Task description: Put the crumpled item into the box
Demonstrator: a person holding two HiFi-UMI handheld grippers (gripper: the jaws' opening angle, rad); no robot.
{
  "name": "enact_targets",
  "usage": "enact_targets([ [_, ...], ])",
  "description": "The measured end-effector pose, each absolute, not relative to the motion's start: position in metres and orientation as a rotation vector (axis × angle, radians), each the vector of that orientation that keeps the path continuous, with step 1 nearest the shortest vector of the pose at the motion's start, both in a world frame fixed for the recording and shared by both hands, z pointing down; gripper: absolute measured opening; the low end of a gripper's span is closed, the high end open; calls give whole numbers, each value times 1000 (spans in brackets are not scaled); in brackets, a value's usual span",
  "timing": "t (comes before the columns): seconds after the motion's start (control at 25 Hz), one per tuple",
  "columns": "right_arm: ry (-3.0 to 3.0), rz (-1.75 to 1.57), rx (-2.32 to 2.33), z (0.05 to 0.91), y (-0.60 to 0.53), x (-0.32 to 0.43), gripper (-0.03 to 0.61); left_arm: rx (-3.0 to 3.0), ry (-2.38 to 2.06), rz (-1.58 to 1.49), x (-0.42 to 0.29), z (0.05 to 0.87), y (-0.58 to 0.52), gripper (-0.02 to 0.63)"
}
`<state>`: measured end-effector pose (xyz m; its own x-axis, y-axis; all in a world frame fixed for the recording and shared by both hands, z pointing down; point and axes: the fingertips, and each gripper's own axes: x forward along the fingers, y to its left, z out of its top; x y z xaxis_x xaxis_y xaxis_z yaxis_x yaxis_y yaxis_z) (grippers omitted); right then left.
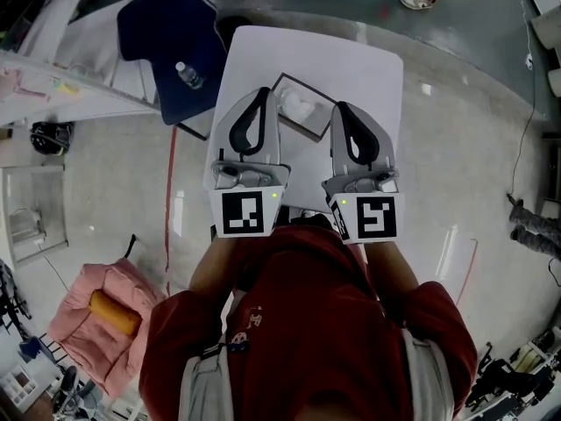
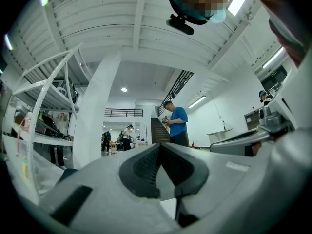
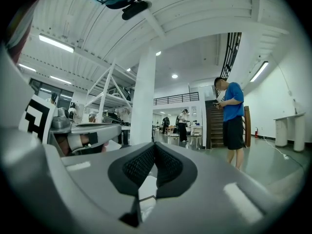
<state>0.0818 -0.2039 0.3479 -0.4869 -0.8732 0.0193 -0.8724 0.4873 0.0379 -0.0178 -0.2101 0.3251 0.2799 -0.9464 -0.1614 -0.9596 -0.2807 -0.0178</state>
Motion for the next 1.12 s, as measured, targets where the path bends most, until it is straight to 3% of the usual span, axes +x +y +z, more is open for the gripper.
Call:
enact_targets([
  [1.12,-2648,-30,1504,362,-209,65,2,-2416,1845,207,-36,328,-206,3],
])
